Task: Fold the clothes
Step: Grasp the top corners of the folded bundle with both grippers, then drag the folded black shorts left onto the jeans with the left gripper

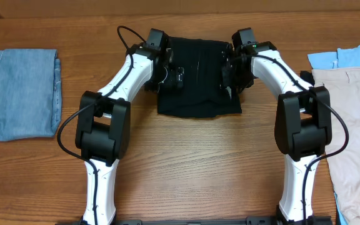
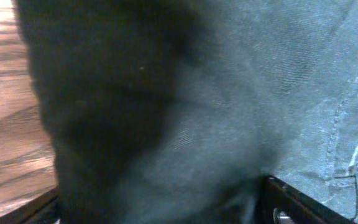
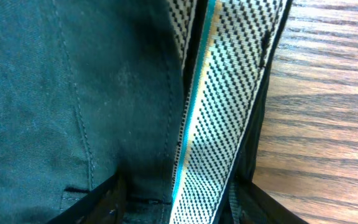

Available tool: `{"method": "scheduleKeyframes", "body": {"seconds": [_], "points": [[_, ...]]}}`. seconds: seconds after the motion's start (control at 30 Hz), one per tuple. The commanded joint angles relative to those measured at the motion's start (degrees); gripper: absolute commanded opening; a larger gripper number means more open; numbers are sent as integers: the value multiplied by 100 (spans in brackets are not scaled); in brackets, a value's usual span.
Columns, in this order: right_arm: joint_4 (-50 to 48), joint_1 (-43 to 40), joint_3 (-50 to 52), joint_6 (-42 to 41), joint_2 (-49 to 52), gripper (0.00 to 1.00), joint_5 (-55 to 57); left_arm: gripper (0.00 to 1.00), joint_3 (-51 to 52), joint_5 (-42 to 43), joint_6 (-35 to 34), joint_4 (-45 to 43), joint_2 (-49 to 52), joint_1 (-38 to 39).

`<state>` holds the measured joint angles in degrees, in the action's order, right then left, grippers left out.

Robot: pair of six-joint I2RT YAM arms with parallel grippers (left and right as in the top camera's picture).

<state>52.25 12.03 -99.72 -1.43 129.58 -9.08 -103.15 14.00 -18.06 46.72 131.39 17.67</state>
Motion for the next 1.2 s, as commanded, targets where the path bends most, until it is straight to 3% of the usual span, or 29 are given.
{"method": "scheduleKeyframes", "body": {"seconds": [0.0,0.07,0.1,0.13,0.17,0.2,0.3,0.43,0.63,0.73,0.9,1.17], "points": [[-57,337,195,35,66,57,-142,72,26,365,-39,-9,223,76],[-46,361,195,15,66,57,-140,42,26,361,-37,-11,223,74],[-28,361,195,15,66,53,-140,11,26,354,-31,-24,223,70],[-15,361,195,15,66,49,-138,4,26,345,-13,-26,223,52],[-17,361,195,15,66,40,-138,4,26,343,9,-33,223,20],[-66,361,170,15,37,38,-144,4,24,341,50,-48,221,-22],[85,319,-184,9,-382,43,-140,4,0,116,243,-2,94,-96],[514,-122,-468,-549,-1545,71,-96,4,-4,-289,240,144,-669,-249],[1235,-1132,-450,-588,-1974,86,-79,4,-4,-1167,267,229,-1683,-431],[1410,-1397,-450,-588,-1974,100,-79,4,-4,-1165,260,254,-1904,-761],[1405,-1408,-450,-588,-1969,100,-79,4,-9,-1165,295,295,-2011,-1432],[1390,-1397,-450,-588,-1967,100,-81,4,-212,-1250,1040,291,-2022,-2684]]}}
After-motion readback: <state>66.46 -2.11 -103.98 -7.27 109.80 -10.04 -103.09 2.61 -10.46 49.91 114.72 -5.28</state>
